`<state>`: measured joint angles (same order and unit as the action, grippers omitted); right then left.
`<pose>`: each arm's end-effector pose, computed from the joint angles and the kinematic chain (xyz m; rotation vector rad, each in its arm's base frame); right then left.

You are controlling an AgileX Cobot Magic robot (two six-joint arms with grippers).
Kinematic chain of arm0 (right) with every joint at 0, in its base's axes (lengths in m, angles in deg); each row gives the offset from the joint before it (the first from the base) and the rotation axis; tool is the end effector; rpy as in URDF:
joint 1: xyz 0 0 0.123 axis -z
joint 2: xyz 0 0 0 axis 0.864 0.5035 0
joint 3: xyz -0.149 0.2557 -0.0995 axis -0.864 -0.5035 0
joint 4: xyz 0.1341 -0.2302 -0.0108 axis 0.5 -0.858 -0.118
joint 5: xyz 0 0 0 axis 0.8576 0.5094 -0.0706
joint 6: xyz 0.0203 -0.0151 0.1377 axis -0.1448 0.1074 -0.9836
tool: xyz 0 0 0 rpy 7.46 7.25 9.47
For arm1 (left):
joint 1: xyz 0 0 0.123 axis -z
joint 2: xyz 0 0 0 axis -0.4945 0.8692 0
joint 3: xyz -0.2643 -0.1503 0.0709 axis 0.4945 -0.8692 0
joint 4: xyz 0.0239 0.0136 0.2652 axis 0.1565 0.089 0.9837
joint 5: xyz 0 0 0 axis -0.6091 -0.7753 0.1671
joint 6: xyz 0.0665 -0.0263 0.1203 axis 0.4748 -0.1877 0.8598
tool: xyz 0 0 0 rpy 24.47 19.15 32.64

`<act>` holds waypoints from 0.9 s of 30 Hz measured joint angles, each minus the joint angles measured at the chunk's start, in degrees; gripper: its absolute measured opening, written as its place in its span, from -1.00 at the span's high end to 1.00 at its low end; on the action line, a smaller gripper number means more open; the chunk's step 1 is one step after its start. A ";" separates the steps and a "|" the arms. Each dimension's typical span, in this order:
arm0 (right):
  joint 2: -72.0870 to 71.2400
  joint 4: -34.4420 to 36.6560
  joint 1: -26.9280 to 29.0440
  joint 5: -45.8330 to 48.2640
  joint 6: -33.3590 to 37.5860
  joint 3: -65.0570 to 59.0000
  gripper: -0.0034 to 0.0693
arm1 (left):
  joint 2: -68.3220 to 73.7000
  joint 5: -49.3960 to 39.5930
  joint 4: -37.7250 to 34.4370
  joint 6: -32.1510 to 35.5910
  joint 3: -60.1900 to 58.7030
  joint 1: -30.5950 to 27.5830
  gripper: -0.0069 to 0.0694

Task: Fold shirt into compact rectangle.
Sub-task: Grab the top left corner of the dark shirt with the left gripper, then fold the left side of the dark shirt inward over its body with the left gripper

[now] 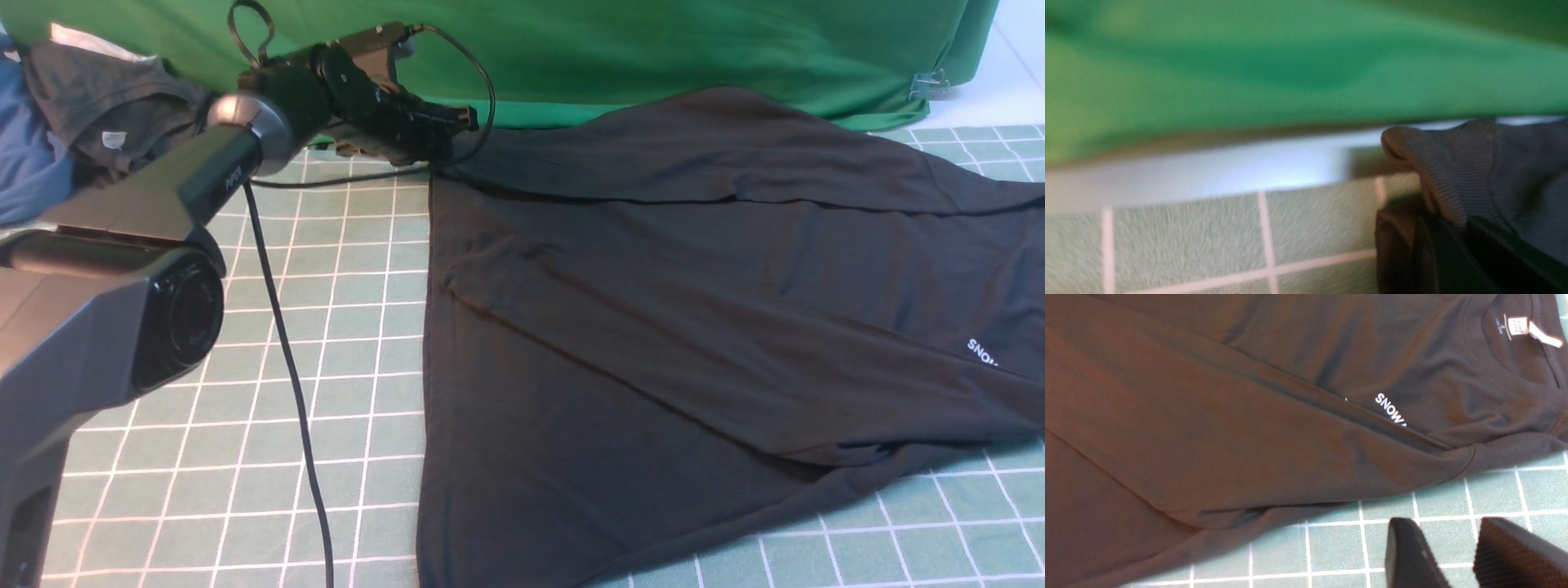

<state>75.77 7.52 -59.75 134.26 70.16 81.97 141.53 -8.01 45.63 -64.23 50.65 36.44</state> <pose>0.1912 0.0061 0.3002 -0.0029 2.4007 0.0592 0.6395 -0.1059 0.1324 -0.0410 2.3324 -0.4302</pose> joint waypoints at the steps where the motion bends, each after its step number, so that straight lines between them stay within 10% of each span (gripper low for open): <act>1: 0.00 0.00 0.00 0.05 0.00 0.00 0.26 | -0.42 0.00 0.06 0.00 0.00 0.00 0.78; 18: 0.00 0.15 0.00 0.05 0.00 0.00 0.27 | -2.69 -8.36 -1.83 0.06 0.00 -0.46 0.78; 27: 0.00 0.15 0.00 -2.95 3.10 0.00 0.82 | -16.71 -28.20 -1.65 -5.63 1.75 -0.40 0.78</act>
<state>75.77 7.67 -59.75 131.30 73.26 81.97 124.83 -36.21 43.98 -69.86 52.40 36.04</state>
